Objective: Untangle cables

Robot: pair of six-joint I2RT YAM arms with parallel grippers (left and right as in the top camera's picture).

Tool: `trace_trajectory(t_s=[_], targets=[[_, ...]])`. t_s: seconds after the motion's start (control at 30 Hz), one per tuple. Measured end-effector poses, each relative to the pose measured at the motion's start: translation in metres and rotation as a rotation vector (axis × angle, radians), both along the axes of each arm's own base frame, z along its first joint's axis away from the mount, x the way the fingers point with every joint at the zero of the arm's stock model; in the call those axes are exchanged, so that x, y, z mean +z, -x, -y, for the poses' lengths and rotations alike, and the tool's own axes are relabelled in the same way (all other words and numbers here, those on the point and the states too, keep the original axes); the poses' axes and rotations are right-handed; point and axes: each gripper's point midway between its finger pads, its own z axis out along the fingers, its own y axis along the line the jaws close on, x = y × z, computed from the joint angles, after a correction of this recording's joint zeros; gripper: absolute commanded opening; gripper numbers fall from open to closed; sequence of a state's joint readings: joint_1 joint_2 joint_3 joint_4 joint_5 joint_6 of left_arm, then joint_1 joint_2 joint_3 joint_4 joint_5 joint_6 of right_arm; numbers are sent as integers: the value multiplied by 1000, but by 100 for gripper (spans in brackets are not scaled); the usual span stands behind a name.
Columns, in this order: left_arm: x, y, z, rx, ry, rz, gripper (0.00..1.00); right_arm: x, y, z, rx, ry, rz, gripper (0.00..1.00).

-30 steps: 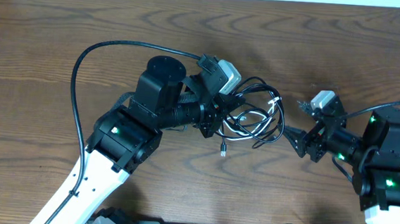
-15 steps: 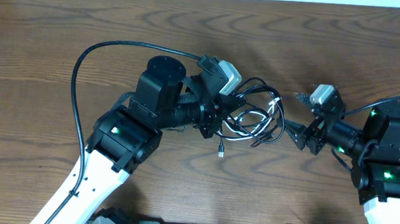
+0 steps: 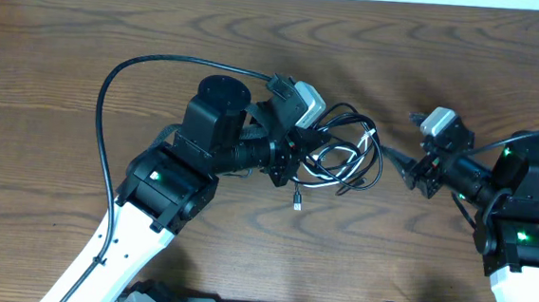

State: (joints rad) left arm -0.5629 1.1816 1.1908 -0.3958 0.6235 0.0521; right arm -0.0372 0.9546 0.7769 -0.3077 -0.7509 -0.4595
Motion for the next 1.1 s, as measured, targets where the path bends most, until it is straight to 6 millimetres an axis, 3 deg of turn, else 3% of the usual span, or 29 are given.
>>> trace_trajectory(t_s=[0.17, 0.3, 0.47, 0.83, 1.1], targets=[[3, 1, 2, -10, 11, 8, 7, -4, -7, 9, -63, 31, -3, 68], [18, 4, 9, -58, 65, 53, 8, -4, -7, 9, -61, 30, -5, 69], [29, 8, 13, -102, 103, 80, 8, -7, -3, -1, 8, -7, -28, 69], [30, 11, 15, -122, 111, 77, 7, 8, 12, -22, 173, -90, 7, 68], [29, 11, 14, -119, 110, 78, 7, 10, 17, -27, 211, -110, 4, 68]])
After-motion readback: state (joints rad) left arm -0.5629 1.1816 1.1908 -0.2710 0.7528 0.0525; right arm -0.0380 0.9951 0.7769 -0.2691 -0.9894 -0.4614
